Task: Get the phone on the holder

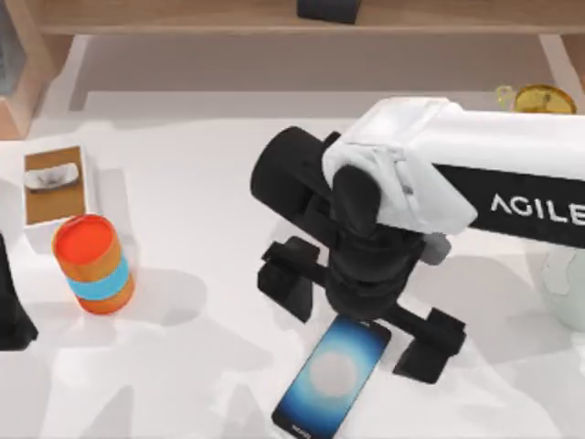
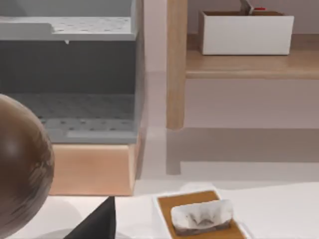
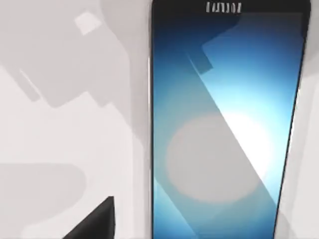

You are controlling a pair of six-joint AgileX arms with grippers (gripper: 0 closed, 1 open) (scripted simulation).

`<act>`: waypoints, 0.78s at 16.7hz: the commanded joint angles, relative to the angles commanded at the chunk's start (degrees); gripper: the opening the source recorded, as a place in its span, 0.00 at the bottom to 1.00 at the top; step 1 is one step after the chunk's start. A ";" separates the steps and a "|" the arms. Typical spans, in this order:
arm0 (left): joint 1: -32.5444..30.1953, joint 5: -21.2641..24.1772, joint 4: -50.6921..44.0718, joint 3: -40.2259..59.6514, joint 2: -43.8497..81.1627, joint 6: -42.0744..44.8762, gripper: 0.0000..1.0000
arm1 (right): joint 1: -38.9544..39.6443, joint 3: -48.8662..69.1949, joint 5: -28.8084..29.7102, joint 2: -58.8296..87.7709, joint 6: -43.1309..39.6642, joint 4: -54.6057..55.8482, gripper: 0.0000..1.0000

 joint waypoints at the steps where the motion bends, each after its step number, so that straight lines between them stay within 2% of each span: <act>1: 0.00 0.00 0.00 0.00 0.00 0.00 1.00 | 0.83 1.03 -0.08 1.27 1.18 -0.36 1.00; 8: 0.00 0.00 0.00 0.00 0.00 0.00 1.00 | 1.37 1.61 -0.16 2.27 2.11 -0.30 1.00; 13: 0.00 0.00 0.00 0.00 0.00 0.00 1.00 | 1.55 -3.19 -0.15 6.16 2.21 8.72 1.00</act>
